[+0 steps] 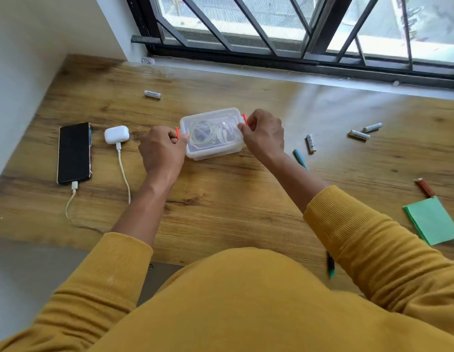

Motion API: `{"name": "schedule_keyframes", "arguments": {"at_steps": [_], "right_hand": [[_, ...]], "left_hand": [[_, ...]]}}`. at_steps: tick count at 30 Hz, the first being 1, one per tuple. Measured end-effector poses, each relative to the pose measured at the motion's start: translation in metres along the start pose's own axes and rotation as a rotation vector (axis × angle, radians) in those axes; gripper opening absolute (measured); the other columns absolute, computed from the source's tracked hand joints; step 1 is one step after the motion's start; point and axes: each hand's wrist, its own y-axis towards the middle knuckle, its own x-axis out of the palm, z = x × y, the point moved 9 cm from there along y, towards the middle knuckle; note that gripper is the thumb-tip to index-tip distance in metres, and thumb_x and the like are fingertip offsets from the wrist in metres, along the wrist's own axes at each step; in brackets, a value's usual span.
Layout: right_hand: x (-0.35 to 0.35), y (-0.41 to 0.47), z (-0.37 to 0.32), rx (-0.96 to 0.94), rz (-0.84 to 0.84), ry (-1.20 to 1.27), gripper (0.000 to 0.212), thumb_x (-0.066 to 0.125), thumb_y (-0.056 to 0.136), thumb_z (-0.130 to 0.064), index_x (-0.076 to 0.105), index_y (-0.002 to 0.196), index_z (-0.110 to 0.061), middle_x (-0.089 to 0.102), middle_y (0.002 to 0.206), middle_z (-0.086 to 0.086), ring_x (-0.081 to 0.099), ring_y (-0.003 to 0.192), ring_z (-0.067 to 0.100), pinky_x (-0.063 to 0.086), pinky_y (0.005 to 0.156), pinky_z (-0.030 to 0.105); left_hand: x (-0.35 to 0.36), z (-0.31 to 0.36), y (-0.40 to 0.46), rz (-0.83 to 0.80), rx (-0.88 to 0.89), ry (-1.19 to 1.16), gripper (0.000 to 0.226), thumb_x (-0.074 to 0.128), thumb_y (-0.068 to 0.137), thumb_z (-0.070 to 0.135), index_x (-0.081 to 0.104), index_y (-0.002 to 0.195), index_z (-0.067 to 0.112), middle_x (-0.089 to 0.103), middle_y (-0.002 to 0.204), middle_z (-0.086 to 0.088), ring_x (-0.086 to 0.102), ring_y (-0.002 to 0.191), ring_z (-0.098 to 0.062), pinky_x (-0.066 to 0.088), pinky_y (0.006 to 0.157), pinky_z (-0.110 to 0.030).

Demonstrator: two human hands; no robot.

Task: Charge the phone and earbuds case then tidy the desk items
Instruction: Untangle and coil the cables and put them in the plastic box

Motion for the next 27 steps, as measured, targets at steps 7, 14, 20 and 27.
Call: {"name": "schedule_keyframes", "arguments": {"at_steps": [7,14,20,27], "right_hand": [[-0.003,-0.002,-0.007,-0.057,0.025,-0.071,0.021,0.070,0.097,-0.035,0.061,0.087,-0.019,0.065,0.085,0.000,0.060,0.078,0.021,0.043,0.065,0.033],[-0.003,-0.008,-0.021,-0.143,0.034,-0.142,0.016,0.064,0.099,-0.027,0.063,0.091,-0.014,0.062,0.091,0.003,0.059,0.079,0.024,0.041,0.064,0.034],[-0.004,-0.008,-0.020,-0.141,0.032,-0.156,0.016,0.063,0.099,-0.028,0.064,0.092,-0.015,0.061,0.093,0.001,0.057,0.080,0.023,0.039,0.064,0.031],[-0.001,-0.007,-0.003,0.060,-0.058,0.160,0.019,0.073,0.095,-0.033,0.068,0.108,-0.021,0.071,0.098,-0.002,0.069,0.092,0.017,0.060,0.085,0.039]], "left_hand": [[-0.003,0.007,-0.003,0.008,0.012,-0.006,0.037,0.078,0.091,0.028,0.067,0.067,0.002,0.070,0.067,-0.011,0.067,0.068,-0.032,0.040,0.065,-0.025],[0.000,0.017,-0.002,-0.012,0.077,0.045,0.033,0.065,0.085,0.015,0.051,0.056,0.008,0.044,0.051,-0.002,0.036,0.049,-0.018,0.030,0.052,-0.024],[0.002,0.013,-0.002,-0.001,0.074,0.047,0.033,0.067,0.088,0.017,0.054,0.058,0.009,0.049,0.053,0.000,0.042,0.053,-0.018,0.032,0.058,-0.027],[0.005,-0.006,-0.014,-0.015,-0.091,-0.076,0.025,0.070,0.099,0.039,0.077,0.108,0.016,0.074,0.088,0.005,0.070,0.085,-0.016,0.052,0.081,-0.031]]}}
